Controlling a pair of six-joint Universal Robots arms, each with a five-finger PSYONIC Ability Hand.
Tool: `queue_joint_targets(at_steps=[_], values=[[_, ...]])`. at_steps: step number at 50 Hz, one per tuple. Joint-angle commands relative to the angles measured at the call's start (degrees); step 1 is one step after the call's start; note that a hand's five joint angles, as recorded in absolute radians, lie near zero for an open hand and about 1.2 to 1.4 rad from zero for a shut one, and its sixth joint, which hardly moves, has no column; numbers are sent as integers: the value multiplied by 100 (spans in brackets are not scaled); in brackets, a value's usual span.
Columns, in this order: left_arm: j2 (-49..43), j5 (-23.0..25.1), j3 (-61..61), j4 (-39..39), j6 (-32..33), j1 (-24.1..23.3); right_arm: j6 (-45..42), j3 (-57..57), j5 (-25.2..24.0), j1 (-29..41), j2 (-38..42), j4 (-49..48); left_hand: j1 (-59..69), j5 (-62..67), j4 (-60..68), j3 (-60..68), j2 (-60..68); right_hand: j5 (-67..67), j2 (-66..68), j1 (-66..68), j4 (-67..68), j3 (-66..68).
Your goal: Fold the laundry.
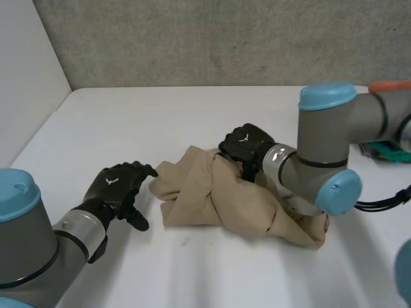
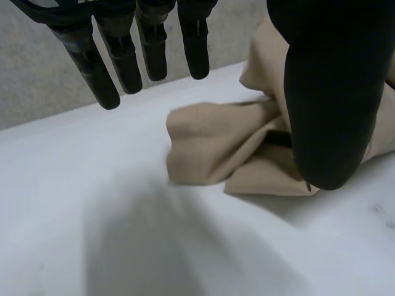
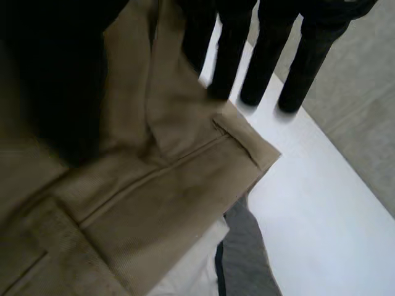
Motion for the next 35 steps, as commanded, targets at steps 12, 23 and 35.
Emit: queue_joint_targets(at_steps=[12, 23, 35], values=[[-1561, 497, 963, 421, 35, -390, 66, 977, 20, 16, -2243, -217, -191, 91, 37, -10, 0, 4269, 4060, 4100, 4241, 4108], [-1626, 146, 1904, 439, 114, -619, 13, 1373, 248, -439, -3034, -164, 5913, 6195, 6141, 6094, 6104, 4269, 4060, 4100, 4241, 4108], [853, -171, 2458, 325, 246, -479, -22, 1427, 284, -932, -4404, 195, 5913, 6195, 6141, 6094, 6104, 4269, 4060, 4100, 4241, 4108]])
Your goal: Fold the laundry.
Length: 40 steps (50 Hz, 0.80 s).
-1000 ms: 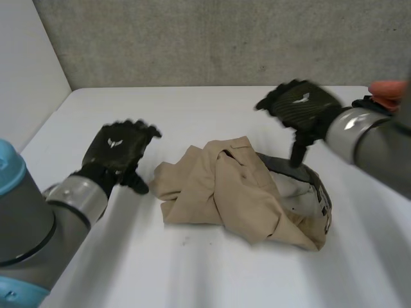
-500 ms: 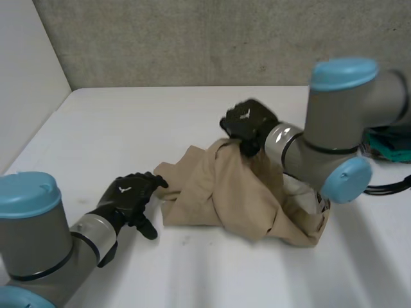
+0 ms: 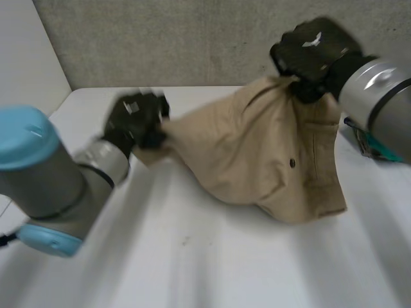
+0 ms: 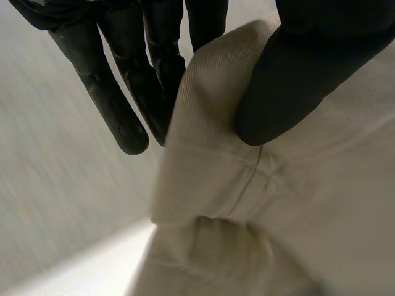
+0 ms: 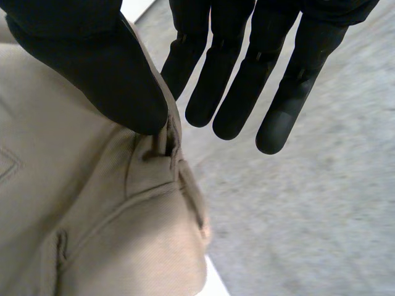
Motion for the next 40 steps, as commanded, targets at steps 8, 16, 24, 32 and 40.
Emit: queue_joint_targets(at_steps=[8, 16, 24, 32, 40], values=[[2136, 70, 574, -566, 35, 48, -2, -5, 9, -510, -1677, 561, 1367, 1410, 1144, 1196, 1165, 1265, 1266, 1749, 1141, 1212], [2040, 422, 978, -1339, 167, 188, 50, 65, -43, -703, -1863, 631, 1367, 1410, 1144, 1196, 1165, 1265, 1266, 1749, 1141, 1212], [696, 431, 1233, -1902, 914, 233, 77, 276, -26, -615, -469, 623, 1367, 1410, 1144, 1196, 1165, 1265, 1266, 1749, 1141, 1212], [-1200, 405, 2556, -1588, 1301, 241, 164, -312, 299, -475, 1028, -140, 1367, 1410, 1144, 1196, 1165, 1265, 1266, 1749, 1141, 1212], [-1652, 326, 4299, 587, 1292, 285, 542, -1042, 1160, -44, 1513, -3197, 1367, 1410, 1144, 1196, 1165, 1265, 1266, 1749, 1141, 1212]])
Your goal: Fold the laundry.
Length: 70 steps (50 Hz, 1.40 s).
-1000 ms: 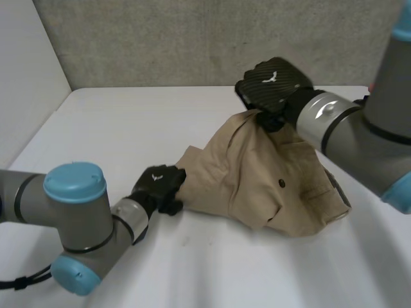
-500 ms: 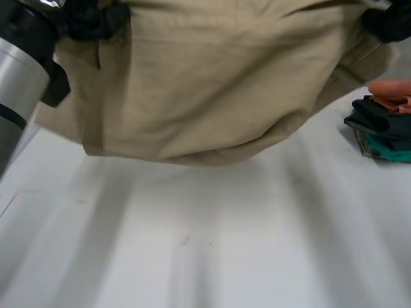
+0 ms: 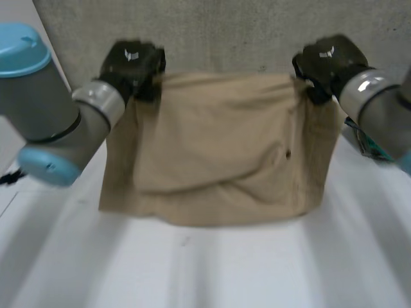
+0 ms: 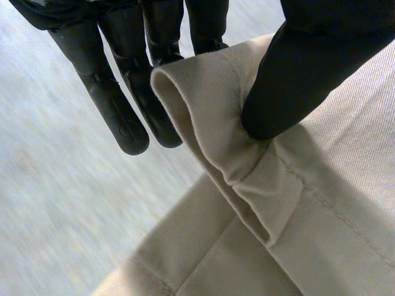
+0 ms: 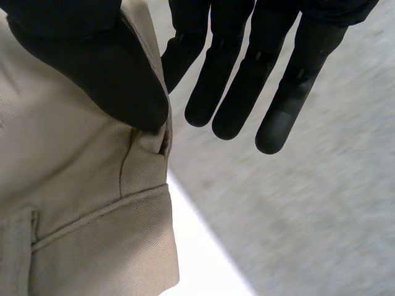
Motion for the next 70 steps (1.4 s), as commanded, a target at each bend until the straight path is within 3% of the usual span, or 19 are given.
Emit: queue_joint_targets(at_steps=[1, 3, 6, 11, 18, 26, 31, 38, 46, 51, 53, 59, 60, 61, 63, 70], values=[[-294, -92, 1403, 2175, -29, 47, 337, -531, 723, 351, 243, -2792, 1367, 1410, 1117, 1164, 1141, 1171, 1266, 1749, 1138, 1190], [-241, -145, 1421, 2685, -20, 73, 373, -531, 819, 412, 156, -3477, 1367, 1410, 1117, 1164, 1141, 1171, 1266, 1749, 1138, 1190], [-40, -259, 1412, 3293, -37, 144, 390, -523, 811, 465, 76, -3745, 1367, 1410, 1117, 1164, 1141, 1171, 1266, 1749, 1138, 1190], [40, -339, 1132, 2996, -55, 170, 399, -374, 768, 544, 85, -3553, 1367, 1410, 1117, 1164, 1141, 1171, 1266, 1749, 1138, 1190], [-13, -312, -195, 2617, -37, 196, 399, 268, 504, 588, 216, -3060, 1367, 1410, 1117, 1164, 1141, 1171, 1266, 1749, 1138, 1190], [329, -312, -2216, 2266, 15, 205, 285, 1882, 425, 518, 164, -2525, 1367, 1410, 1117, 1164, 1141, 1171, 1266, 1749, 1138, 1190], [1040, -268, -3638, 1713, 42, 144, -40, 2649, 390, 509, -55, -1848, 1367, 1410, 1117, 1164, 1141, 1171, 1266, 1749, 1138, 1190], [2104, -268, -4739, 782, 173, -58, -988, 3291, 310, 509, -494, -418, 1367, 1410, 1117, 1164, 1141, 1171, 1266, 1749, 1138, 1190], [3010, -303, -5206, -1151, 1016, -287, -1385, 3616, 319, 500, -1118, 1490, 1367, 1410, 1117, 1164, 1141, 1171, 1266, 1749, 1138, 1190], [3186, -295, -5311, -2591, 1728, -383, -1455, 3836, 249, 500, -1514, 1985, 1367, 1410, 1117, 1164, 1141, 1171, 1266, 1749, 1138, 1190], [3187, -295, -5303, -2770, 1808, -445, -1534, 3959, 249, 500, -1637, 1985, 1367, 1410, 1117, 1164, 1141, 1171, 1266, 1749, 1138, 1190], [3072, -277, -5118, -2289, 1870, -542, -1561, 4135, 240, 509, -1656, 1863, 1367, 1410, 1117, 1164, 1141, 1171, 1266, 1749, 1138, 1190], [3046, -269, -5083, -2096, 1879, -551, -1543, 4179, 205, 527, -1638, 1732, 736, 779, 487, 533, 511, 1171, 1266, 1749, 1138, 1190], [2968, -268, -5013, -1746, 1922, -559, -1535, 4214, 187, 535, -1638, 1652, -2368, -2325, -2617, -2570, -2593, 1171, 1266, 1749, 1138, 1190], [2862, -268, -4925, -1410, 1931, -559, -1526, 4320, 170, 536, -1612, 1398, -4126, -4083, -4375, -4328, -4351, 1171, 1266, 1749, 1138, 1190], [2159, -251, -4170, -91, 1914, -612, -1473, 4470, 161, 588, -1585, 825, -4115, -4072, -4365, -4318, -4341, 1171, 1266, 1749, 1138, 1190]])
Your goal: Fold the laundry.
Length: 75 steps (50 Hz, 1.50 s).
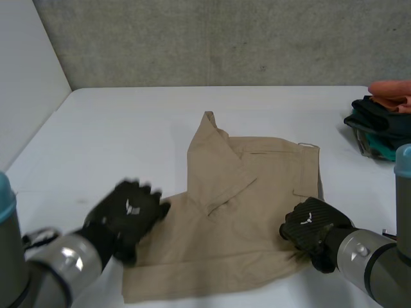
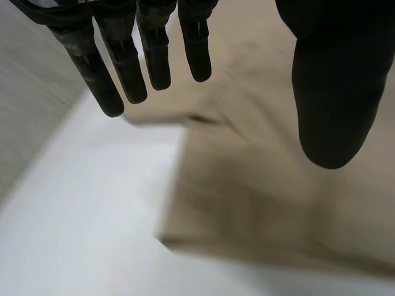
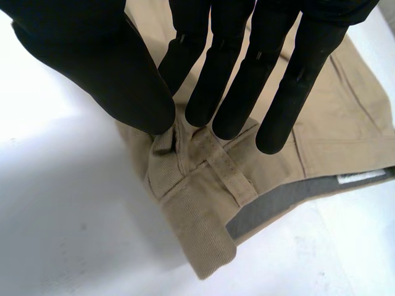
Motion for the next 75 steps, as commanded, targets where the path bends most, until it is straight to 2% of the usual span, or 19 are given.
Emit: queue_joint_targets(at_steps=[1, 9, 13, 18, 25, 30, 34, 36, 38, 40, 43, 44, 48, 55, 59, 61, 65, 70, 75], values=[[-720, 7, 692, 1165, -9, -40, 74, 131, -8, 40, 48, -630, 298, 261, 255, 177, 182, 1111, 1265, 1656, 1136, 1186], [-1503, 200, 1369, 1262, -26, -163, 522, 131, -16, 40, 153, -1070, 130, 93, 87, 9, 14, 1111, 1265, 1656, 1136, 1186], [-1932, 849, 1852, 1386, -61, -224, 575, 139, -16, 49, 180, -1071, -224, -261, -267, -345, -339, 1111, 1265, 1656, 1136, 1186], [-3118, 1694, 3064, 1351, -44, -277, 584, 157, -16, 40, 180, -1088, -5, -43, -48, -127, -121, 1111, 1265, 1656, 1136, 1186], [-4620, 1905, 5022, 448, 26, -374, 584, 245, -16, 40, 180, -1167, 12, -25, -31, -109, -103, 1111, 1265, 1656, 1136, 1186], [-5325, 2327, 5755, 77, 246, -347, 584, 306, -16, 40, 188, -1317, -22, -59, -65, -143, -137, 1111, 1265, 1656, 1136, 1186], [-5668, 2415, 6001, 6, 448, -330, 584, 333, -16, 31, 250, -1361, 212, 175, 169, 91, 97, 1111, 1265, 1656, 1136, 1186], [-5765, 2389, 6063, 6, 457, -295, 584, 333, -16, 22, 302, -1361, 1166, 1129, 1123, 1045, 1051, 1111, 1265, 1656, 1136, 1186], [-5792, 2179, 6124, 6, 440, -277, 584, 333, -8, 5, 320, -1361, 5159, 5122, 5116, 5038, 5044, 1111, 1265, 1656, 1136, 1186], [-5748, 1689, 6125, 50, 422, -251, 575, 333, -7, -13, 338, -1370, 5779, 5742, 5736, 5658, 5664, 1111, 1265, 1656, 1136, 1186], [-5652, 968, 6072, 146, 405, -268, 575, 333, -7, -30, 347, -1378, 5779, 5742, 5736, 5658, 5664, 1111, 1265, 1656, 1136, 1186], [-5495, 539, 6037, 260, 378, -260, 584, 315, -7, -31, 338, -1387, 5779, 5742, 5736, 5658, 5664, 1111, 1265, 1656, 1136, 1186], [-4907, -36, 5547, 515, 352, -128, 575, 306, -7, -31, 338, -1413, 5779, 5742, 5736, 5658, 5664, 1111, 1265, 1656, 1136, 1186], [-4553, -204, 4745, 577, 370, 189, 575, 298, -7, 22, 364, -1414, 5779, 5742, 5736, 5658, 5664, 1111, 1265, 1656, 1136, 1186], [-4474, -598, 4525, 542, 334, 189, 575, 289, 1, 48, 373, -1414, 5779, 5742, 5736, 5658, 5664, 1111, 1265, 1656, 1136, 1186], [-4386, -853, 4437, 533, 264, 163, 584, 297, 1, 49, 373, -1414, 4058, 4021, 4015, 3937, 3943, 1111, 1265, 1656, 1136, 1186], [-4149, -1021, 4376, 568, -52, 40, 584, 297, 1, 49, 373, -1457, 1311, 1273, 1268, 1189, 1195, 1111, 1265, 1656, 1136, 1186], [-3754, -890, 4349, 804, -447, -40, 584, 289, 1, 31, 373, -1493, 1106, 1068, 1063, 984, 990, 1111, 1265, 1656, 1136, 1186], [-3718, -486, 4340, 1157, -439, -110, 584, 298, 1, 13, 373, -1493, 317, 279, 274, 195, 201, 1111, 1265, 1656, 1136, 1186]])
